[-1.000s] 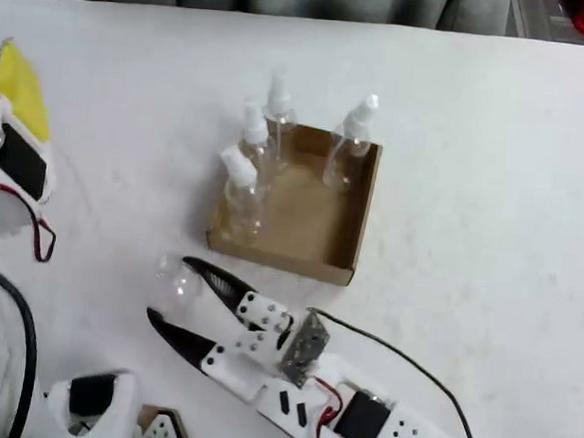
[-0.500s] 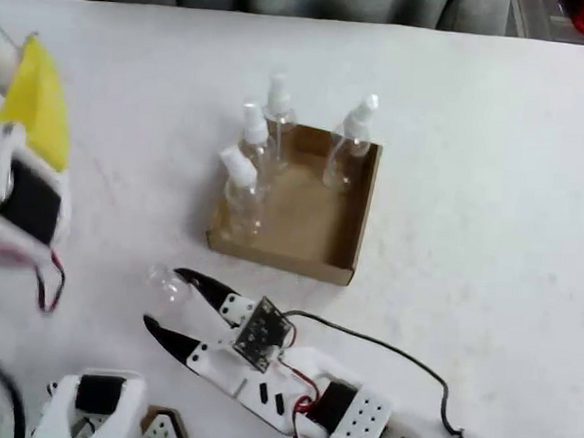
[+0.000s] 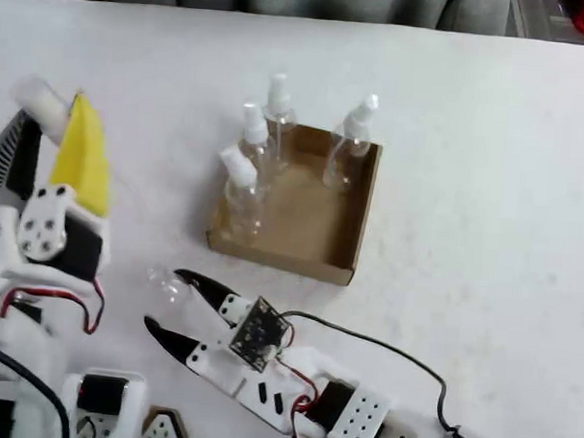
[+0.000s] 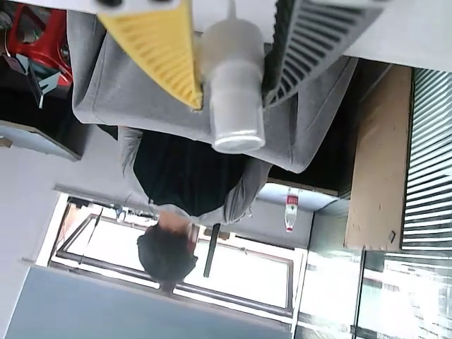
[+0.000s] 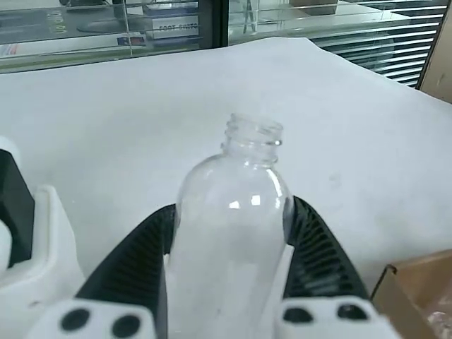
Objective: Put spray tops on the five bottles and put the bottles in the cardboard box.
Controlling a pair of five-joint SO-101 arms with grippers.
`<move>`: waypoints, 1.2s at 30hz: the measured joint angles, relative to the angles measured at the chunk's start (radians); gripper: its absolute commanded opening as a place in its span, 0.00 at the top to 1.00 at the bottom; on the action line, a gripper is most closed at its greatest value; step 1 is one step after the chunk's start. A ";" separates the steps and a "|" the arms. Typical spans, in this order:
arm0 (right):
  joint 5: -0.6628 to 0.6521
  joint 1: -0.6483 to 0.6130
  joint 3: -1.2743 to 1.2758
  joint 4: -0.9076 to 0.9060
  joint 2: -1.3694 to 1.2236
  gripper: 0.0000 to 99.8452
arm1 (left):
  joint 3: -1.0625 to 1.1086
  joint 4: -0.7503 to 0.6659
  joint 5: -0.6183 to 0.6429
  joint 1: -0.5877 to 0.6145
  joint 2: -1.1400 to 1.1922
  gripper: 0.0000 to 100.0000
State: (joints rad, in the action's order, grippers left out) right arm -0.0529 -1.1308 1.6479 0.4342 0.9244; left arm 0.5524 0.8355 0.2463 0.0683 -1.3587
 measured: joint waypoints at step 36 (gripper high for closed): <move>0.000 0.002 0.000 0.000 0.000 0.98 | 0.321 0.215 0.000 -0.009 -0.459 0.98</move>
State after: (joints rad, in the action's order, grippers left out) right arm -0.0529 -1.1293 1.6479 0.4342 0.9244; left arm 0.8730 1.0503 0.2463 0.0591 -1.8174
